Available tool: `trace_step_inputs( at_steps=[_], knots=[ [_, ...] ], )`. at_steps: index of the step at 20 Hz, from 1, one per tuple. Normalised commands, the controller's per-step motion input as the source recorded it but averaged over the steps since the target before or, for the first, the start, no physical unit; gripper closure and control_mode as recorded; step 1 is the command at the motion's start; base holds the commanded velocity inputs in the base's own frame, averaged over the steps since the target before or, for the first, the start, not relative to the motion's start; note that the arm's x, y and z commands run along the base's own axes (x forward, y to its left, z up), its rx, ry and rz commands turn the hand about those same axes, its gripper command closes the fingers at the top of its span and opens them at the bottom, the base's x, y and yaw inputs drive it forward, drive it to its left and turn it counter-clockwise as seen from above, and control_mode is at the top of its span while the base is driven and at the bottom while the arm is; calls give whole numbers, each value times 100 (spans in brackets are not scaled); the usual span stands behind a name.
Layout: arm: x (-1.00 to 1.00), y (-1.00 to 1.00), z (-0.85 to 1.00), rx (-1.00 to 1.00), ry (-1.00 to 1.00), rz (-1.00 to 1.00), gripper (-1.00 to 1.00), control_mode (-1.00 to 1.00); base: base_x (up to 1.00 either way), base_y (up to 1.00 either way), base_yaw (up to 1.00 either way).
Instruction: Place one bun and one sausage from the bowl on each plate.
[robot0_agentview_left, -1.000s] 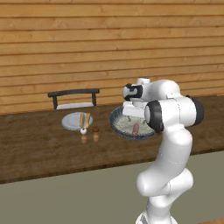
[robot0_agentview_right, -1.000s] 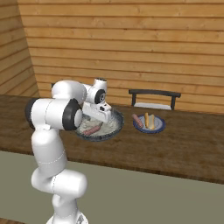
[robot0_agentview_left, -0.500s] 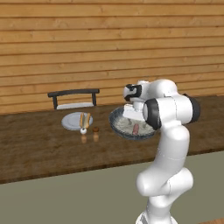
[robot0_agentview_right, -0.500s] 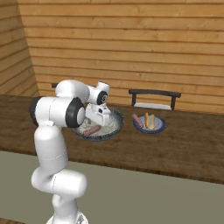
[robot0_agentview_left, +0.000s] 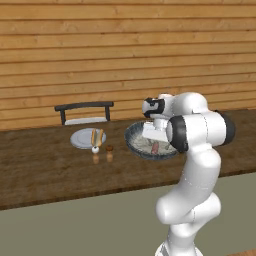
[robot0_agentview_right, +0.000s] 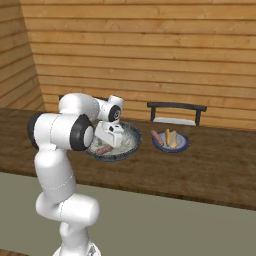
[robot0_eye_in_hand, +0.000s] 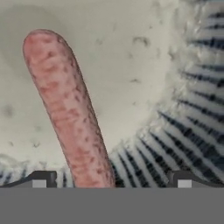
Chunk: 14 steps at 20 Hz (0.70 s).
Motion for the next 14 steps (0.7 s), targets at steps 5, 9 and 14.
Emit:
trace_step_inputs(
  at_steps=[5, 9, 14],
  knots=[
    [6, 27, 0, -2, -4, 0, -100, -100, 0, 0, 0],
    [17, 4, -2, 0, 0, 0, -100, -100, 0, 0, 0],
    [-6, -15, -3, 0, 0, 0, -100, -100, 0, 0, 0]
  ],
)
